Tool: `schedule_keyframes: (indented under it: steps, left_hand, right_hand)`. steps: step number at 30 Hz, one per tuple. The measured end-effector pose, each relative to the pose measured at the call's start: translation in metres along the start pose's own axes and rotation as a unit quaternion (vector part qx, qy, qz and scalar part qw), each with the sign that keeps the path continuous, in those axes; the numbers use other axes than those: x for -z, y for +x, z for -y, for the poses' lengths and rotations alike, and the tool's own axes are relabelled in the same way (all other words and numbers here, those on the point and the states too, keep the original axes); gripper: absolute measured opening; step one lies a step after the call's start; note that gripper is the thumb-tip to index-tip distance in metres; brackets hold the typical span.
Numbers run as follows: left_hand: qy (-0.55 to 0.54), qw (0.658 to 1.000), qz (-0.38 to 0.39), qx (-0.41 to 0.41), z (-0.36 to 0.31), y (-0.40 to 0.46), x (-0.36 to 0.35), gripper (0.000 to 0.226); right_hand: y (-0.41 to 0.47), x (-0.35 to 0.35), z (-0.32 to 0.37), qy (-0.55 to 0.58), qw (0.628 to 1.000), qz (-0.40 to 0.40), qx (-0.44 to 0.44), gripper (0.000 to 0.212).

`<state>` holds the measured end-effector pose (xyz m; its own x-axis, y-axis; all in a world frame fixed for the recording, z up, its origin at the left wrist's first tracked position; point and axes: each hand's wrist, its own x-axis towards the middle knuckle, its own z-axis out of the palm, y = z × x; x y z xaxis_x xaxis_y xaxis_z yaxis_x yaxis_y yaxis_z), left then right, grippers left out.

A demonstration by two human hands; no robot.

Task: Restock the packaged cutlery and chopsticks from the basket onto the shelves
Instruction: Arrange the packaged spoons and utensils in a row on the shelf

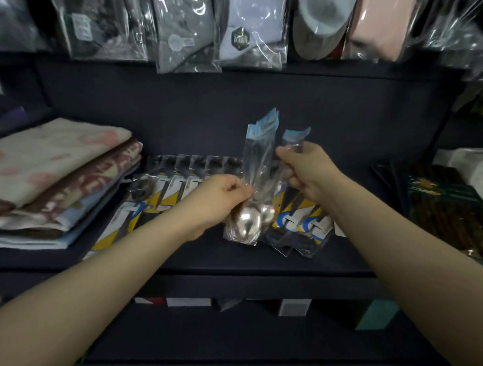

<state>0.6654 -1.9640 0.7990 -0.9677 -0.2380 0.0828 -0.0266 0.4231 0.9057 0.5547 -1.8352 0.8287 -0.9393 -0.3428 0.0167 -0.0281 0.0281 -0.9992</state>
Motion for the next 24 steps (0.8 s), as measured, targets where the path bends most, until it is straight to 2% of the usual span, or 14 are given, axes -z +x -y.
schedule_keyframes:
  steps: [2, 4, 7, 10, 13, 16, 18, 20, 22, 24]
  left_hand:
    - [0.021, 0.999, -0.033, 0.000, 0.004, 0.002, -0.003, 0.028]
    - [0.037, 0.998, -0.050, 0.009, 0.006, 0.007, -0.005, 0.027]
    - [0.058, 0.997, -0.049, -0.007, 0.002, 0.017, -0.011, 0.013]
    - [0.123, 0.992, -0.027, -0.026, -0.001, 0.026, -0.021, 0.014]
    - [0.162, 0.984, -0.060, -0.043, 0.004, 0.033, -0.016, 0.014]
    - [0.058, 0.986, -0.149, -0.047, 0.007, 0.026, 0.006, 0.020]
    - [-0.030, 0.990, -0.138, -0.025, 0.006, 0.012, 0.023, 0.025]
    - [-0.138, 0.988, -0.060, 0.021, 0.003, -0.005, 0.039, 0.036]
    - [-0.178, 0.984, 0.004, 0.008, 0.010, -0.018, 0.055, 0.040]
    - [-0.223, 0.975, 0.015, -0.011, 0.021, -0.025, 0.069, 0.040]
  right_hand:
    - [0.005, 0.018, 0.005, 0.038, 0.996, -0.072, -0.026, 0.011]
    - [0.008, 0.037, 0.011, 0.116, 0.986, -0.110, -0.052, 0.015]
    - [0.004, 0.049, 0.018, 0.194, 0.975, -0.093, -0.064, 0.016]
    - [-0.006, 0.040, 0.022, 0.231, 0.969, -0.065, -0.053, 0.015]
    - [-0.011, 0.026, 0.023, 0.205, 0.976, -0.065, 0.027, 0.005]
    - [-0.020, 0.009, 0.024, 0.083, 0.973, -0.049, 0.212, 0.014]
    - [-0.032, -0.010, 0.026, -0.049, 0.925, -0.005, 0.376, 0.021]
    - [-0.042, -0.030, 0.024, -0.236, 0.826, 0.070, 0.507, 0.025]
    - [-0.046, -0.050, 0.014, -0.384, 0.716, 0.128, 0.568, 0.031]
    - [-0.050, -0.067, 0.004, -0.436, 0.661, 0.151, 0.592, 0.033]
